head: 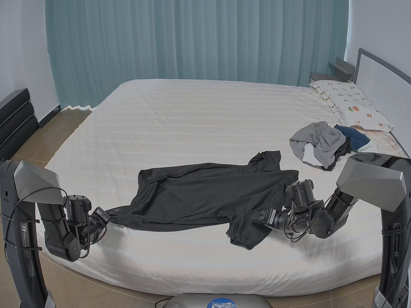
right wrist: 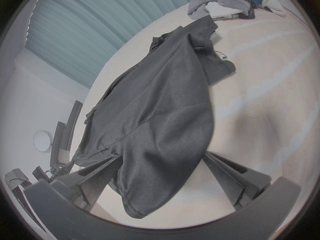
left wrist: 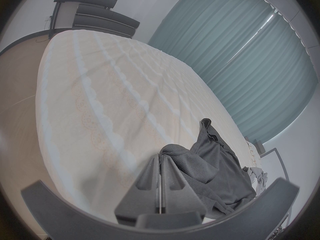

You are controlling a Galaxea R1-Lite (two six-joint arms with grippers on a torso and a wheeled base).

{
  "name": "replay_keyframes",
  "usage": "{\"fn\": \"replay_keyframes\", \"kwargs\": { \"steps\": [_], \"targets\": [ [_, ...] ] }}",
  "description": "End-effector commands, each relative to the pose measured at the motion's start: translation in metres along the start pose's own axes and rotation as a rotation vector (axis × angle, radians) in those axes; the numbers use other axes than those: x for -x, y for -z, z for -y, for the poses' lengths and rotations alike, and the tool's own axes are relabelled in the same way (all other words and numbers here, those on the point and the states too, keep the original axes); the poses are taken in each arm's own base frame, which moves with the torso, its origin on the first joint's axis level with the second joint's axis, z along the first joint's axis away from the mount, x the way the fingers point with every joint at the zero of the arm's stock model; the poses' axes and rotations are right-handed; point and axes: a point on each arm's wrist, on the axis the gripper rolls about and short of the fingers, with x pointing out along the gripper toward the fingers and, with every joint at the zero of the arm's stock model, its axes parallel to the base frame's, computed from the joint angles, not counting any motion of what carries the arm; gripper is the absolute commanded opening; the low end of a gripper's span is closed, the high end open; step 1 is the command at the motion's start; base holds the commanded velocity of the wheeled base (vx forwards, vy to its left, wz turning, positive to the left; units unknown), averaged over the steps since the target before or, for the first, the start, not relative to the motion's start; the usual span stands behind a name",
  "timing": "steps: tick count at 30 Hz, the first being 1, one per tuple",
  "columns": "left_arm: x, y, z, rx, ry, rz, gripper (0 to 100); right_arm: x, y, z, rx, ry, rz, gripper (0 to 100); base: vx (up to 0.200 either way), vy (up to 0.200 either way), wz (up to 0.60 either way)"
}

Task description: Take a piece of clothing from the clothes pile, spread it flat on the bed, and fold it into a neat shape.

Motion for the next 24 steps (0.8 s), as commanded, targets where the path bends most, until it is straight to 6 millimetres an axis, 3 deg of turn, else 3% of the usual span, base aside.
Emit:
{"fn": "replay_keyframes", "kwargs": {
  "steps": [1,6,15,18,24],
  "targets": [
    [0.000,0.000,0.000,0.001,0.001,0.001,0,-0.004,0.001,0.000,0.002,0.005,-0.009,0,0.000,0.000,0.00],
    [0.001,0.001,-0.001,-0.005,-0.005,-0.006,0,0.003,-0.001,0.003,-0.007,0.050,0.002,0,0.000,0.000,0.00],
    [0.022,0.005,-0.003,-0.054,0.028,-0.087,0,0.061,-0.006,0.018,-0.064,0.097,-0.013,0,0.000,0.000,0.00],
    [0.035,0.008,-0.004,-0.138,0.029,-0.111,0,0.092,0.003,0.024,-0.068,0.082,-0.039,0,0.000,0.000,0.00],
    [0.048,0.024,-0.010,-0.269,0.003,-0.186,0,0.123,0.028,0.044,0.014,0.138,-0.101,0,0.000,0.000,0.00]
  ]
}}
